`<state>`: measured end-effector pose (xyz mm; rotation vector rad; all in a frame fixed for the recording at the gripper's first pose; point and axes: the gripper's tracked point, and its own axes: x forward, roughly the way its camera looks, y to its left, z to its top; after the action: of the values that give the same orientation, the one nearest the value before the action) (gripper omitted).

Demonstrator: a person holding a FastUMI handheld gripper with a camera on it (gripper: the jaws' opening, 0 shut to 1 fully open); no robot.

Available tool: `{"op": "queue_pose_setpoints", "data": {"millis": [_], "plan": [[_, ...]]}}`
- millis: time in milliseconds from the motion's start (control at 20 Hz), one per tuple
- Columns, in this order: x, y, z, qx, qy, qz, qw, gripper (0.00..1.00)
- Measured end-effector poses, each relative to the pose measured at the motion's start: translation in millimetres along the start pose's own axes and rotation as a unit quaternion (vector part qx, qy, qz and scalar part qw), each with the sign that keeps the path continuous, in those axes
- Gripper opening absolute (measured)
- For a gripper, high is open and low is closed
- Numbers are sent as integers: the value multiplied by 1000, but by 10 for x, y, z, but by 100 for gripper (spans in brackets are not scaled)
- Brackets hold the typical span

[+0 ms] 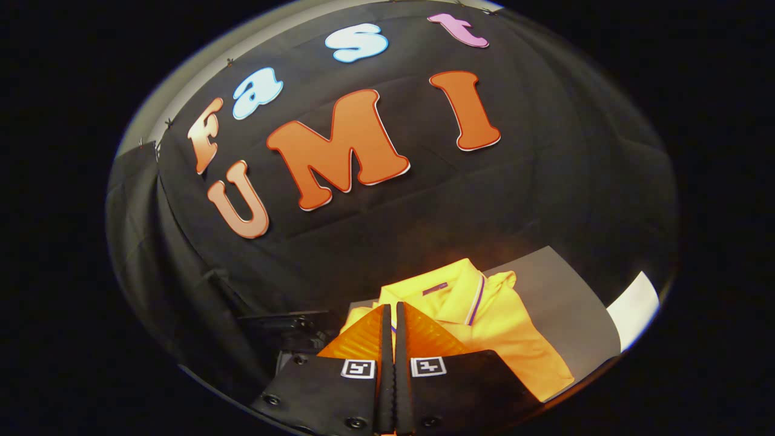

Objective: Put the clothes into the washing machine and then close the washing machine lid.

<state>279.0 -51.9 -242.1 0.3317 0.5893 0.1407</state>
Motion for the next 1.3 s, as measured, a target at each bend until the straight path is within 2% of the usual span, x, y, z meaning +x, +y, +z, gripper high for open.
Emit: {"op": "queue_pose_setpoints", "data": {"millis": [100,150,200,250,300,350,400,550,650,1150,1300], "plan": [[80,-136,-134,-33,27,-33,999,10],[152,-187,-231,-48,37,-46,997,27],[173,-151,-250,-52,37,-40,997,45],[195,-128,-277,-51,41,-40,997,47],[208,-120,-306,-50,46,-36,997,44],[214,-113,-351,-50,53,-36,997,51],[245,-124,-352,-53,53,-36,997,69],[327,-119,-426,-68,68,-35,995,93],[377,-167,-503,-75,82,-42,993,98],[576,-412,-831,-83,132,-73,985,99],[596,-493,-850,-106,136,-95,981,81]]}}
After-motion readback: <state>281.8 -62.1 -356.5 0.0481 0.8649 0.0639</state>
